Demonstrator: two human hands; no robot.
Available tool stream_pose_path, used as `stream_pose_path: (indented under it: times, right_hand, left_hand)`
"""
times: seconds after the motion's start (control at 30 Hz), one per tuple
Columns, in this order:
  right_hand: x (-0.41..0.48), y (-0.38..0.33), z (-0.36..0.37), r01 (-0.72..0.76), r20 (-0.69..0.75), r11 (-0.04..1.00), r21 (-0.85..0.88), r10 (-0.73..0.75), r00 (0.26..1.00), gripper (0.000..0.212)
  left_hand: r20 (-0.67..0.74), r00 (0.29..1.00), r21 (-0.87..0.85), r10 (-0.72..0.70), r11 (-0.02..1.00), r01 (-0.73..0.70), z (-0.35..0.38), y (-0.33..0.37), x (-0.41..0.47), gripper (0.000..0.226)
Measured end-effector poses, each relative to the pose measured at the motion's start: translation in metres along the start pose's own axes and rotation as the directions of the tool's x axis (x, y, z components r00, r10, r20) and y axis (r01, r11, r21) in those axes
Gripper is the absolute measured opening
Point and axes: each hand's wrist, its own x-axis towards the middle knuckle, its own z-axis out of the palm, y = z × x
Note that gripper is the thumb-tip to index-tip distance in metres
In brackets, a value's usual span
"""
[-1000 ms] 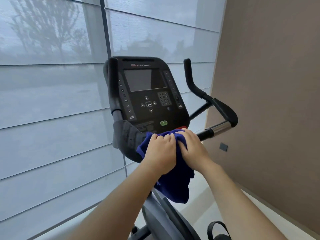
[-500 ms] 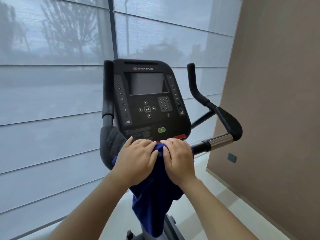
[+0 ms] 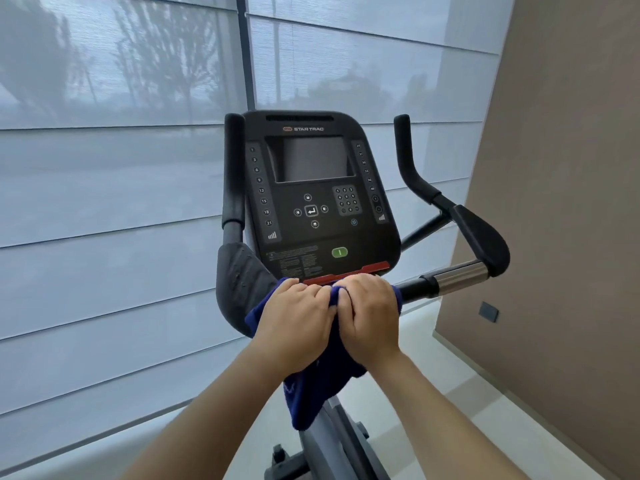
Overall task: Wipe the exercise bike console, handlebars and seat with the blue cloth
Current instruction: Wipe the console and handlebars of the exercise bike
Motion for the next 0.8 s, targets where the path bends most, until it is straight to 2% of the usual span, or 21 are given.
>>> stream_pose_path:
  times: [0.1,0.13,0.2,0.27,0.37,0.53,0.67,0.8]
  right_hand:
    - [0.029,-0.001,-0.012,-0.066,0.279,0.991,-0.113,0.095,0.956,0.037]
    - [0.033,-0.003,-0.012,-0.084,0.322,0.988,-0.131,0.122,0.939,0.039]
    - [0.029,-0.004,-0.011,-0.094,0.277,0.987,-0.133,0.128,0.952,0.038]
    - [0.011,-0.004,-0.008,-0.045,0.126,0.996,-0.078,0.054,0.991,0.034]
    - [-0.028,0.004,0.004,0.032,-0.014,0.999,0.014,-0.032,0.999,0.033]
    - [-0.032,0.032,0.002,0.158,0.084,0.987,-0.008,-0.157,0.984,0.044]
    - [-0.004,0.032,-0.011,0.102,0.103,0.995,0.021,-0.104,0.989,0.043]
    - [-0.008,0.013,-0.002,-0.029,-0.014,0.998,0.057,0.030,0.999,0.031]
  left_hand:
    - [0.094,0.996,0.111,0.006,0.994,-0.016,-0.007,0.002,0.015,0.033]
    - [0.106,0.994,0.117,-0.006,0.993,-0.007,-0.007,0.003,0.017,0.032]
    - [0.087,0.996,0.089,-0.022,0.996,0.014,-0.005,0.005,0.013,0.029]
    - [0.047,0.998,0.030,-0.040,0.999,0.039,-0.001,0.004,0.000,0.026]
    - [0.005,1.000,0.004,-0.013,1.000,0.013,0.007,0.003,-0.017,0.039]
    - [0.027,1.000,-0.047,0.010,0.999,-0.009,0.005,-0.001,-0.010,0.043]
    - [0.049,0.997,0.002,-0.061,0.998,0.061,0.004,0.007,0.000,0.045]
    - [-0.079,0.988,-0.088,-0.135,0.988,0.128,0.007,0.015,-0.007,0.036]
